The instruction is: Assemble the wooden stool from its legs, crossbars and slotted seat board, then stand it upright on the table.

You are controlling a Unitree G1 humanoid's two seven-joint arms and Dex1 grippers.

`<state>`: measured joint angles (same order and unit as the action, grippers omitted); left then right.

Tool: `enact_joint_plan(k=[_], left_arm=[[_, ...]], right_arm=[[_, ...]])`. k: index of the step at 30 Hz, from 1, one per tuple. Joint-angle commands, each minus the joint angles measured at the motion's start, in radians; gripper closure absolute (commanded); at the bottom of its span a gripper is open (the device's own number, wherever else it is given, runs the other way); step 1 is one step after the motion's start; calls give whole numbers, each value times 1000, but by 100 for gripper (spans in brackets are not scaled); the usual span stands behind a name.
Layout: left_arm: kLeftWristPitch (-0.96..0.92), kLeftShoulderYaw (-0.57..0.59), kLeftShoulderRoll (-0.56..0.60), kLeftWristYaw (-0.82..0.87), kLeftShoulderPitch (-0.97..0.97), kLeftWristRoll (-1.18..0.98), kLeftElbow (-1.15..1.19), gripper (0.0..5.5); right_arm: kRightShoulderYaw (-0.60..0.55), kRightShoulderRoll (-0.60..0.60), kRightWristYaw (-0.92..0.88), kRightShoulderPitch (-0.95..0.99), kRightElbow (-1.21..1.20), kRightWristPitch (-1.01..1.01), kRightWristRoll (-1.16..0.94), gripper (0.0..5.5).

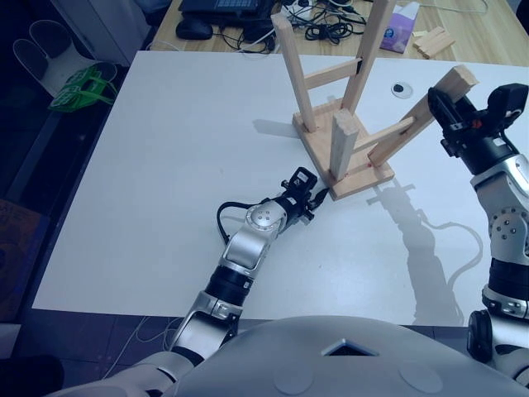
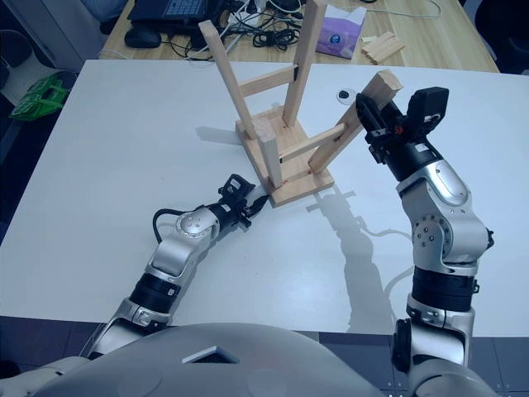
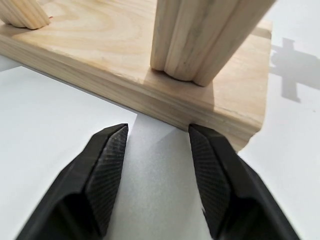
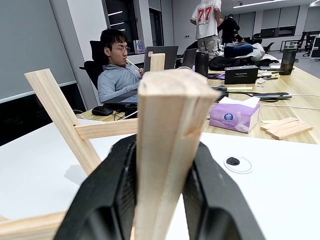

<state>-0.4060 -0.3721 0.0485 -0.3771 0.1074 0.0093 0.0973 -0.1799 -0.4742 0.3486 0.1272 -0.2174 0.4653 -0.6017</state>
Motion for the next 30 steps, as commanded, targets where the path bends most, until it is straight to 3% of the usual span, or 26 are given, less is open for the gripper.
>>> enact_joint_plan(k=[1,9,12,20,27,30], left_arm=[[7,-1,-5,-3,9,1,-3,325],[11,1,-13,2,15,-1,-1,325],[14,1,-14,2,14,-1,2,325],[18,0,-17,-2,13,0,5,325],[30,-6,-21,-5,5,-1,13,325],[31,-5,-19,-8,1,-1,14,325]], right_arm=[[98,-46,1,-81,78,101,117,445],[150,-84,-1,-88,81,129,121,440],[105,-58,-23,-70,95,118,97,366],[76,-16,-27,-65,85,108,99,254],[-110,109,18,-28,18,-30,-70,124],[-148,135,31,-2,-63,-87,-116,124]])
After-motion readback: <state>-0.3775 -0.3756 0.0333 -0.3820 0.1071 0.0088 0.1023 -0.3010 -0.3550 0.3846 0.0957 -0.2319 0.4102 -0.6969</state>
